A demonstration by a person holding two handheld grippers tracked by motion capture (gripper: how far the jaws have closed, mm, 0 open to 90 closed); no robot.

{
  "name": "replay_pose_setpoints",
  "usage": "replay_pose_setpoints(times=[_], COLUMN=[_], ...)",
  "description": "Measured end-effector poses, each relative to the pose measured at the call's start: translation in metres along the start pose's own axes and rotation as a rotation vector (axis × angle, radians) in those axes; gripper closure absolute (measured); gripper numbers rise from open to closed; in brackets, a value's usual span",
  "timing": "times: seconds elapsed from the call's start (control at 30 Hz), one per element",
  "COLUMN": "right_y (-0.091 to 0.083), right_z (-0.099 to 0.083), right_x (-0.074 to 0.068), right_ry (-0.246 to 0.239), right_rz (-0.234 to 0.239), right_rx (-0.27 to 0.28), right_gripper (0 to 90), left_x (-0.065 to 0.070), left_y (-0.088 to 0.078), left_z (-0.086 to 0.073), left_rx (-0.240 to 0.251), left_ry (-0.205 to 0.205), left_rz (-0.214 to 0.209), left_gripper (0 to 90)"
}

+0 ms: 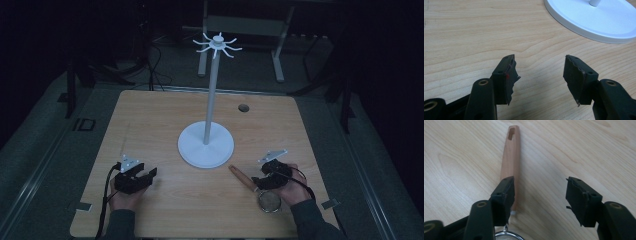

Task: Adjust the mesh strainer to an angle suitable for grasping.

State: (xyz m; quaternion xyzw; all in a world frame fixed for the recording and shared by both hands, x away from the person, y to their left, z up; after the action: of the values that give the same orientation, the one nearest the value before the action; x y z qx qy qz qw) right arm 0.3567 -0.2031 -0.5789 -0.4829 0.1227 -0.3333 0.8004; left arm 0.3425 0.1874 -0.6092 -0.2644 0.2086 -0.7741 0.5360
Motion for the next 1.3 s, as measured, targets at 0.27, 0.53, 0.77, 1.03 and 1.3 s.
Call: replay_pose_setpoints(times=[0.27,0.53,0.77,1.03,1.3], right_y=[0.003,0.006,0.01,0.014,0.022], right_z=[0.005,0.008,0.01,0.01,0.001], right_x=[-0.007,-0.015,-0.022,-0.028,-0.029], right_ry=[-0.04,-0.067,-0.086,-0.079,-0.084], right_rz=[0.017,0.024,0.052,0.1,0.092], right_rx=[-0.033,-0.06,-0.082,-0.117,-0.206], right_gripper=[36.2,29.6,38.6,51.6,56.7], left_x=[-0.001,-0.001,-0.002,-0.003,-0.003], left_y=[0.0,0.0,0.0,0.0,0.0], left_z=[0.0,0.0,0.0,0.0,0.0], left_rx=[-0.001,0.0,0.0,0.0,0.001], left_ry=[-0.001,-0.008,-0.011,-0.013,-0.013], left_rz=[0.003,0.003,0.004,0.005,0.007], left_gripper=[43.5,43.4,43.1,43.0,43.0])
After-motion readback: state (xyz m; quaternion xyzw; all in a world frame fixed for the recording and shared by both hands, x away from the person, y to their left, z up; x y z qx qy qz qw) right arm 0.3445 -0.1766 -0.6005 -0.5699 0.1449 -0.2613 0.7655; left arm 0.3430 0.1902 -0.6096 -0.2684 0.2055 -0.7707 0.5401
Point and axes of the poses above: each handheld gripper's, and its own axes: y roughly forward along the jaws, z roughly out of its top, x roughly to its right, the point moved 9 cm from there along y, roughly forward along the jaws, and after that the axes turned 4 degrees about -y, right-handed, at the moved point
